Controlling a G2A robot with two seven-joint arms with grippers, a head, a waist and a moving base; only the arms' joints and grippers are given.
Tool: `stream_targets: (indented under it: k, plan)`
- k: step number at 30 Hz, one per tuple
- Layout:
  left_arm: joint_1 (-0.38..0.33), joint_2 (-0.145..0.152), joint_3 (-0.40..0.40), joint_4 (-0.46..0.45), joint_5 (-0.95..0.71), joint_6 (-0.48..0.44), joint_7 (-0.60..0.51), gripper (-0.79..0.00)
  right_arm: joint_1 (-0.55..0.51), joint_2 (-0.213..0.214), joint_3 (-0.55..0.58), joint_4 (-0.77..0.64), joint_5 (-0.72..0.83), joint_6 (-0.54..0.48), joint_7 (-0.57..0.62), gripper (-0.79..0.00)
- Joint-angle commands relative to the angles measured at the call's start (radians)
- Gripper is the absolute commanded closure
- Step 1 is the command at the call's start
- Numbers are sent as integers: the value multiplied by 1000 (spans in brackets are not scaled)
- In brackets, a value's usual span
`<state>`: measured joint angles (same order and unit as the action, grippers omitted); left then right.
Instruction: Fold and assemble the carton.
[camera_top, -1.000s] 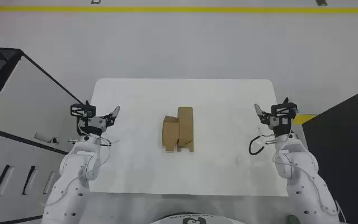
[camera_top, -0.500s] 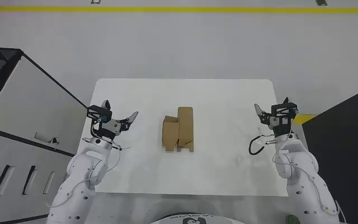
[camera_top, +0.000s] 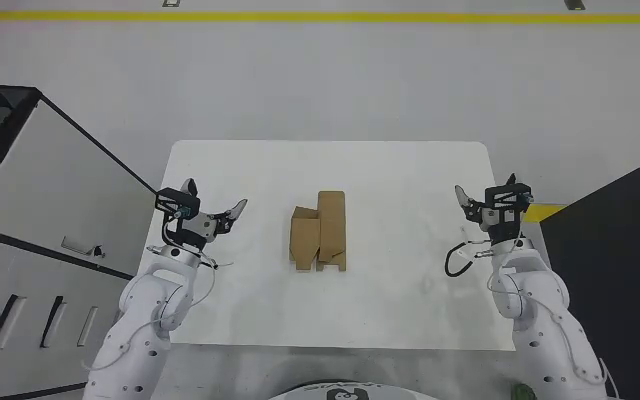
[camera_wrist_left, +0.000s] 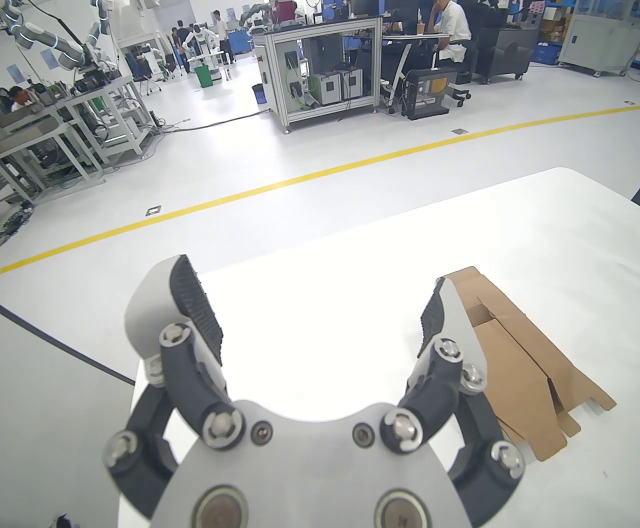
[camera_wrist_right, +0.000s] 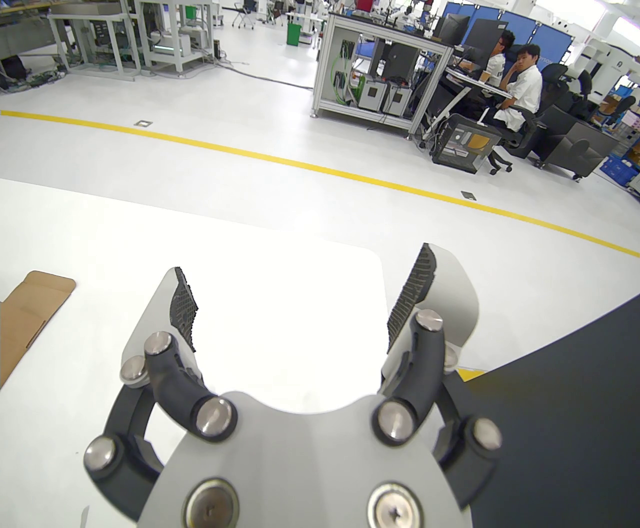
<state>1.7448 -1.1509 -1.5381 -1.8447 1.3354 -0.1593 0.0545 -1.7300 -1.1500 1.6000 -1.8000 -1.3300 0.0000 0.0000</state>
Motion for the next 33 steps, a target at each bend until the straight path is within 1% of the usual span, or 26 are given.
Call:
stream_targets:
  k: [1,6,8,12,14,16,17,25,27,29,31,33]
  plan:
    - [0,0,0,0,0,0,0,-785,0,0,0,0,0,0,0,-785]
    - [0,0,0,0,0,0,0,-785,0,0,0,0,0,0,0,-785]
    - [-2,-1,10,-17,6,-8,20,-785,0,0,0,0,0,0,0,-785]
    - [16,2,51,-28,151,-28,87,-785,0,0,0,0,0,0,0,-785]
    - [23,2,76,-25,239,-7,125,-785,0,0,0,0,0,0,0,-785]
    - [31,-1,111,-16,273,4,169,-785,0,0,0,0,0,0,0,-785]
    - [27,0,115,-18,305,15,186,-785,0,0,0,0,0,0,0,-785]
    - [26,0,114,-19,306,18,186,-785,0,0,0,0,0,0,0,-785]
    - [31,-2,124,-41,289,13,219,-785,0,0,0,0,0,0,0,-785]
    - [32,5,139,-44,438,1,249,-785,0,0,0,0,0,0,0,-785]
    - [29,6,178,-27,559,25,278,-785,0,0,0,0,0,0,0,-785]
    - [17,4,220,-10,657,54,269,-785,0,0,0,0,0,0,0,-785]
